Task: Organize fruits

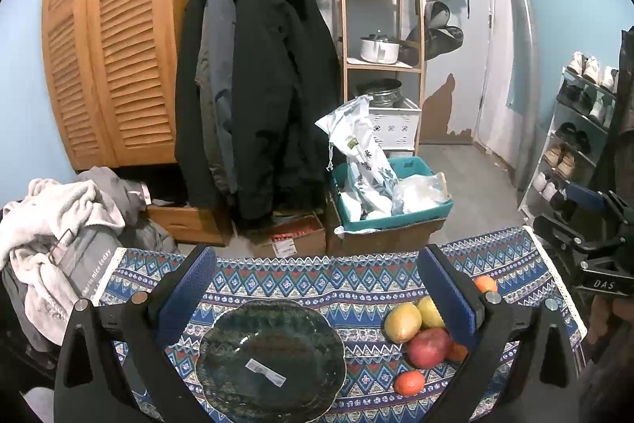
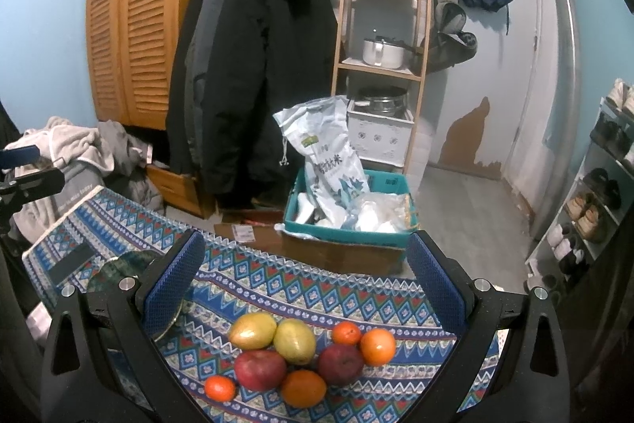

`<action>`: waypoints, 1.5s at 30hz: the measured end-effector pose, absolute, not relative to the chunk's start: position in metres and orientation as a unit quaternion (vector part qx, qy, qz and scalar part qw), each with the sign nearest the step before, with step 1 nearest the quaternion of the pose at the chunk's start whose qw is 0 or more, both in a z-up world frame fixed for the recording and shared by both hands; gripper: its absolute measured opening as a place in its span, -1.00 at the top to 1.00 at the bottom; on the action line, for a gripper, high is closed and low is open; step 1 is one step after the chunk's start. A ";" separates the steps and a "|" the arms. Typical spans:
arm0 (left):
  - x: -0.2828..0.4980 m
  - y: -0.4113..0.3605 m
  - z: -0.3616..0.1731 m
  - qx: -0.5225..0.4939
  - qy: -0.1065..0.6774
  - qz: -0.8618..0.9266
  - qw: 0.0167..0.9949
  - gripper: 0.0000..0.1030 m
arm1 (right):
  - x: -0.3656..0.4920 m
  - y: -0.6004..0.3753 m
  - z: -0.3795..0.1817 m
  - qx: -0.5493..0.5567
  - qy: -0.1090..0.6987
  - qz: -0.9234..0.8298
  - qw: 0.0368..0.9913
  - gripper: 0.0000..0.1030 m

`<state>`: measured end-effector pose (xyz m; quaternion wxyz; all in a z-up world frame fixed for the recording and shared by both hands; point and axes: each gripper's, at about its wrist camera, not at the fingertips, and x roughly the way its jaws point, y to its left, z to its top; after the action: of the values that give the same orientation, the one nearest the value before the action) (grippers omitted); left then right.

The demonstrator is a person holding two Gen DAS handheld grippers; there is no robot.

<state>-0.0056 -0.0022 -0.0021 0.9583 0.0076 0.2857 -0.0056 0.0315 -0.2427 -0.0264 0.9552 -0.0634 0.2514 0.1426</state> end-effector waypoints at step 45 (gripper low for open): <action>-0.006 -0.002 -0.001 -0.003 0.293 -0.009 0.956 -0.99 | 0.031 -0.237 -0.022 -0.063 0.248 0.148 0.955 -0.94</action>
<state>-0.0057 -0.0017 -0.0007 0.9561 -0.0029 0.2928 -0.0090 0.0314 -0.2366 -0.0218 0.9554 -0.0625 0.2480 0.1480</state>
